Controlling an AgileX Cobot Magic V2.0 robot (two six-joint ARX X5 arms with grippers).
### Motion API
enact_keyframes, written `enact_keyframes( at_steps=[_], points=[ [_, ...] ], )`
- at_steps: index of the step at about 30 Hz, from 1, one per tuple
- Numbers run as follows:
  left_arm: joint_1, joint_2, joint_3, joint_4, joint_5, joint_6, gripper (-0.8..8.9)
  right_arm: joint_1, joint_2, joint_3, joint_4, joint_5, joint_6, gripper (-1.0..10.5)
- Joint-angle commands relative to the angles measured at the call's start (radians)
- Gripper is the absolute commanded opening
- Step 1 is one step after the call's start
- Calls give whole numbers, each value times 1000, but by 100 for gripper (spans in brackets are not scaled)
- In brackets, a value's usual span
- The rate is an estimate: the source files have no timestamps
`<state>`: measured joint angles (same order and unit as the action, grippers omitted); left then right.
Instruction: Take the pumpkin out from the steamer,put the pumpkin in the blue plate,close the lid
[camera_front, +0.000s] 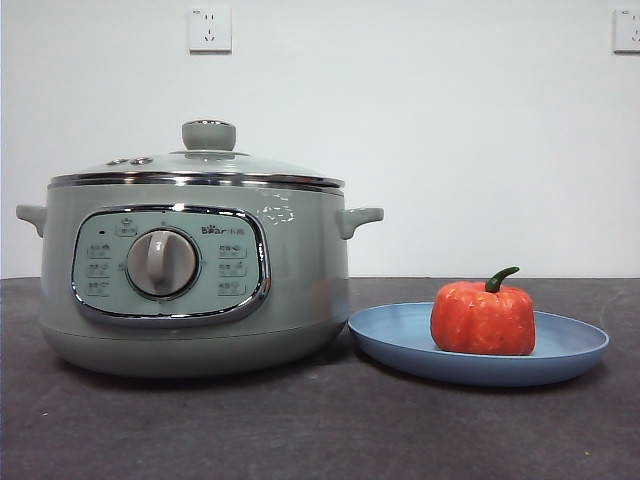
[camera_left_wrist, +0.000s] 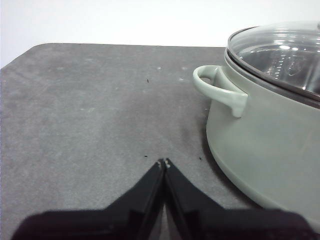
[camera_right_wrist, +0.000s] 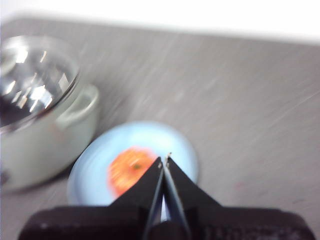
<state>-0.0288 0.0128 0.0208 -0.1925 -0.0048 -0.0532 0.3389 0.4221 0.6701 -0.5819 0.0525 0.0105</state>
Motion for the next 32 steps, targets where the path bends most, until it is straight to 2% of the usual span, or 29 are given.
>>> enact_keyframes(
  at_steps=[1, 3, 5, 12, 16, 22, 32],
  points=[
    [3, -3, -13, -4, 8, -4, -3, -98, -116, -90, 55, -69, -29, -16],
    [3, -3, -13, -4, 8, -4, -3, -189, -209, -196, 134, -124, -31, -16],
    [3, -3, -13, -4, 7, -4, -3, -248, -279, -316, 231, -134, -29, -16],
    [3, -3, -13, -4, 7, -4, -3, -261, -366, -585, 470, -132, -2, -16],
    [3, -3, -13, -4, 7, -4, -3, -261, -393, -650, 476, -132, 43, -16],
    [3, -3, -13, -4, 7, -4, -3, -261, -419, -663, 401, -120, 48, -16],
    [3, -3, -13, -4, 7, -4, -3, -260, -399, -663, 402, -101, 63, -16]
  ],
)
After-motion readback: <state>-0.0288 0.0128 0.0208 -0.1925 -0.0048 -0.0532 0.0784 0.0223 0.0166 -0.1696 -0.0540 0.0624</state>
